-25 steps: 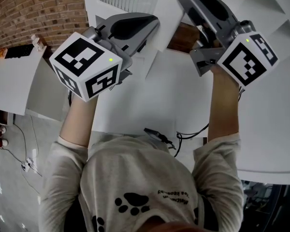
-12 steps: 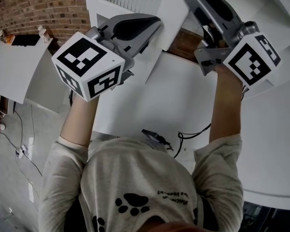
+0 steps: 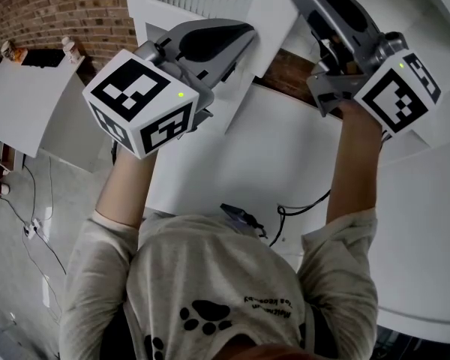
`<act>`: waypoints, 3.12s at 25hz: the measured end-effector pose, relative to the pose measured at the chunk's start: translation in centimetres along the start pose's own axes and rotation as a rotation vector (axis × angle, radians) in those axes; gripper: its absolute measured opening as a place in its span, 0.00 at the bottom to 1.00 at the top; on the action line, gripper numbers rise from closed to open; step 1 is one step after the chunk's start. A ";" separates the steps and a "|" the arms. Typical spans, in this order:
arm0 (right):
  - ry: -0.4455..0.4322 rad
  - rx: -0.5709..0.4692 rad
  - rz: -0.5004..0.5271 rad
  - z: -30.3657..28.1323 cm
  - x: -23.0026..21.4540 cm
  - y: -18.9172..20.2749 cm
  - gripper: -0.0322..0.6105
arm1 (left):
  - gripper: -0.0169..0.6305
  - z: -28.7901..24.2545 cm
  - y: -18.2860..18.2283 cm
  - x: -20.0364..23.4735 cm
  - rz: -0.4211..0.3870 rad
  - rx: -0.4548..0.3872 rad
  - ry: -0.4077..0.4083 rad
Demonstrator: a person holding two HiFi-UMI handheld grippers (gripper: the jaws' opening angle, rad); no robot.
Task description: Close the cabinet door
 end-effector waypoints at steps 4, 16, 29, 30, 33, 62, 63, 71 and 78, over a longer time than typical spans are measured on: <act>-0.015 0.002 -0.002 0.1 -0.6 0.5 0.20 | 0.04 -0.9 0.4 -0.1 -0.005 -0.003 0.007; -0.057 -0.006 -0.018 0.3 -1.8 1.3 0.20 | 0.04 -2.4 1.0 0.0 -0.022 -0.009 0.012; -0.077 -0.018 -0.030 0.2 -2.9 1.6 0.21 | 0.04 -3.8 2.1 0.7 -0.005 0.011 0.003; -0.074 -0.020 -0.030 0.3 -2.8 1.7 0.21 | 0.04 -3.7 2.2 0.6 -0.006 0.013 0.004; -0.062 -0.020 -0.013 0.5 -2.8 2.0 0.21 | 0.04 -3.8 2.5 0.5 0.006 0.017 0.001; 0.218 0.075 0.014 2.7 -6.2 4.5 0.23 | 0.04 -7.5 3.0 3.8 0.046 0.042 0.028; 0.226 0.078 0.014 2.7 -6.2 4.5 0.22 | 0.04 -7.5 2.9 3.9 0.048 0.043 0.029; 0.310 0.083 -0.001 3.6 -5.0 5.5 0.08 | 0.04 -7.6 2.7 4.0 0.055 0.046 0.040; 0.390 0.077 -0.014 5.0 -3.2 6.0 0.06 | 0.04 -7.5 2.8 3.7 0.048 0.059 0.045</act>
Point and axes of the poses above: the fingertips, and each gripper's own axes: z backward along the fingers, x to its left, y out of its underside, the point moved 3 cm from there along z, backward along the fingers, and after that the axes turned 1 degree about -x, right-handed, at the moved point
